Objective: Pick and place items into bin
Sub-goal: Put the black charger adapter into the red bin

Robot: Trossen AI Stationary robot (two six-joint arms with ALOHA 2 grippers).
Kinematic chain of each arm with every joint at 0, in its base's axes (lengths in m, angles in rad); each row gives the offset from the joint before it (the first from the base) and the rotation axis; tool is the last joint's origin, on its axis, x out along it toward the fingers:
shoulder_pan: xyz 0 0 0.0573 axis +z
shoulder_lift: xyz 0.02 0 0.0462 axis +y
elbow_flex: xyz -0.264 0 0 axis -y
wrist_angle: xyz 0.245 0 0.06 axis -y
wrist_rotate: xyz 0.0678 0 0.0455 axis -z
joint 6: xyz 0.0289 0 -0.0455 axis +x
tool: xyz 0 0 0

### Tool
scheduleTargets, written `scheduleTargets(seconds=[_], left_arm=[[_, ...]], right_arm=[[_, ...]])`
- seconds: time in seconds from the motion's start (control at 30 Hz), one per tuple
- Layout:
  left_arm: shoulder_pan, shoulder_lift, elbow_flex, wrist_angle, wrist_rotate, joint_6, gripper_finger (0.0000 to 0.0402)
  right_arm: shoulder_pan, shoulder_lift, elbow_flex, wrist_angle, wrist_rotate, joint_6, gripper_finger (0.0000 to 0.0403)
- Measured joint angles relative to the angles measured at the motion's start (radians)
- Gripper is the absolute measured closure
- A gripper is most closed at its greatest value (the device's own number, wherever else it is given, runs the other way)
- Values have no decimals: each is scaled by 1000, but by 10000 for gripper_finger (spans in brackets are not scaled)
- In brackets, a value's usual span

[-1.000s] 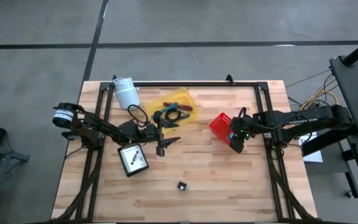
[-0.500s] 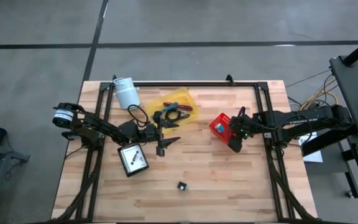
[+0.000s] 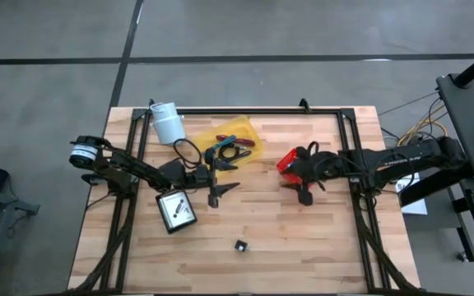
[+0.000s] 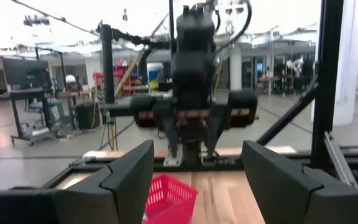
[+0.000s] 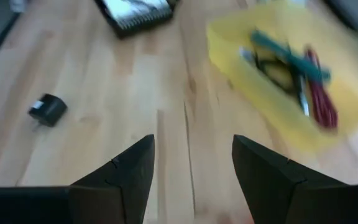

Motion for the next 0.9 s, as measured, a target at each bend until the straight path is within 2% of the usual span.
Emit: scheduleTargets(seconds=[0.13, 0.2, 0.3, 0.4, 0.53, 0.67, 0.73, 0.8, 0.9], left_arm=[[0, 0, 0, -39, 7, 0, 173], [0, 0, 0, -40, 45, 0, 173], [-2, 0, 11, -57, 173, 1, 173], [-32, 0, 46, -162, 282, 1, 173], [-105, 0, 150, -465, 276, 8, 173], [-186, 0, 300, -862, 170, 29, 173], [-224, 1, 364, -1008, 100, 26, 173], [-257, 1, 411, -1078, 62, 26, 173], [-295, 1, 445, -1099, 56, 26, 173]], right_arm=[[33, 0, 0, 74, 4, -99, 202], [42, 0, 0, 102, 5, -140, 202], [41, 0, 0, 134, 5, -220, 202], [41, 0, 2, 144, 8, -289, 202], [41, 0, 4, 165, 8, -336, 202], [41, 0, 4, 175, 8, -339, 202], [41, 0, 3, 174, 8, -338, 202], [41, 0, 3, 174, 8, -338, 202], [41, 0, 3, 174, 8, -336, 202]])
